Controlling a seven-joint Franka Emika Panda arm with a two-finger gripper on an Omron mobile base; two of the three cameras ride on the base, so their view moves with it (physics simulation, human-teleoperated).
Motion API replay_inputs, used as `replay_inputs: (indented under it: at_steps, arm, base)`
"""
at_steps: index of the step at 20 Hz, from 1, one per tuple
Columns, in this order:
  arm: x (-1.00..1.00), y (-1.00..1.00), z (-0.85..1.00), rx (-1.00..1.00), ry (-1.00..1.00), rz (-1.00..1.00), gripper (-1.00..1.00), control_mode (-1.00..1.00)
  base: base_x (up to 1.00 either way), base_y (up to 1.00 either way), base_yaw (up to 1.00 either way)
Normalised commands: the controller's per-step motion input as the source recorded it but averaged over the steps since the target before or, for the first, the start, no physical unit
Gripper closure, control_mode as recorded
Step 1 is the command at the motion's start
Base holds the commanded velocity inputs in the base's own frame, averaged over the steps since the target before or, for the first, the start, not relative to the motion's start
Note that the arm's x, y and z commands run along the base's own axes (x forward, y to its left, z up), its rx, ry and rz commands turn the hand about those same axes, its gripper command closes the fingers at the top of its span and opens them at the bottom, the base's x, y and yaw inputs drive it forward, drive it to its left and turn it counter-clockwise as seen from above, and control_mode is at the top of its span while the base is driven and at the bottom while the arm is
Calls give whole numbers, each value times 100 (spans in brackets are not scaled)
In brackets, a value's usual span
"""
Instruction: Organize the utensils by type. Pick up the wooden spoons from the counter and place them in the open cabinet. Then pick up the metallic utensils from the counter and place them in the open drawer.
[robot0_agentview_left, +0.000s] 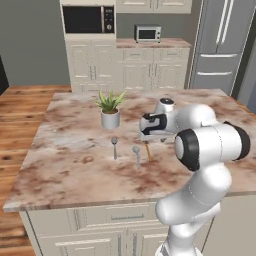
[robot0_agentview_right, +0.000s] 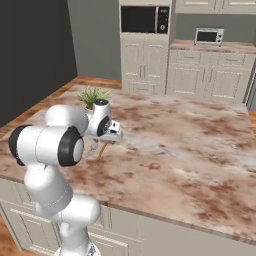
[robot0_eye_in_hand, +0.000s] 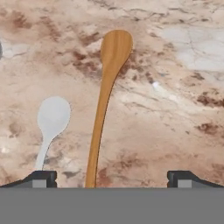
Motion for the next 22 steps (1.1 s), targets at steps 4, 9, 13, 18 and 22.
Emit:
replay_inputs:
  at_steps: [4,9,13,18,22]
  arm:
    - [31,3,-20,0,0,0,-100,-100]
    - [23,5,-21,0,2,-2,-100,-100]
    - [20,7,-20,0,5,-5,-100,-100]
    - [13,7,-19,0,1,-9,-100,-100]
    - [17,5,-12,0,5,-13,-100,-100]
  base:
    - [0,0,0]
    - [0,0,0]
    - [0,0,0]
    - [0,0,0]
    - [0,0,0]
